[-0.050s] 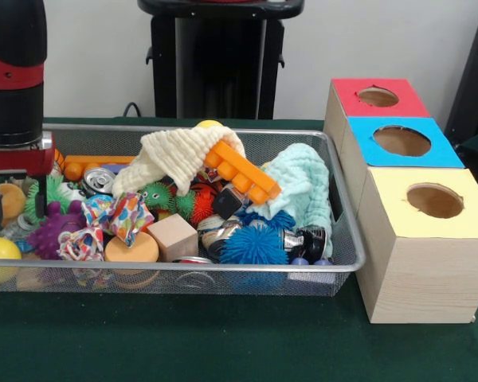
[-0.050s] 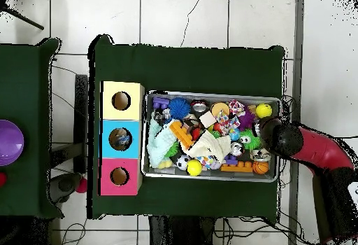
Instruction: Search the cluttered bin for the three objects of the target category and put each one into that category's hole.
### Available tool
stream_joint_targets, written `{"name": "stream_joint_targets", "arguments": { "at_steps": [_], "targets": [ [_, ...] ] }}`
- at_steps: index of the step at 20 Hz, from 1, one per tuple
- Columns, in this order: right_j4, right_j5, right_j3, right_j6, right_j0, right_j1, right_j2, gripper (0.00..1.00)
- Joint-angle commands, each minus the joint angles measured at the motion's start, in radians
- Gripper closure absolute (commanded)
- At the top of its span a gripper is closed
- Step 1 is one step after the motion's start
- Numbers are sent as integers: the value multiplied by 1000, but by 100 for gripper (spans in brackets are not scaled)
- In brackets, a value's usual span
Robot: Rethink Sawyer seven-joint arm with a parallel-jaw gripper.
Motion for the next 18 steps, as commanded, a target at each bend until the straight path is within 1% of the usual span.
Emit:
{"name": "stream_joint_targets", "arguments": {
  "at_steps": [1,13,18],
  "targets": [
    [-66,98,-10,-71,-8,30,28,0],
    [-96,89,-42,-94,-5,41,15,0],
    [-112,70,-55,-79,2,52,9,0]
  ]
}}
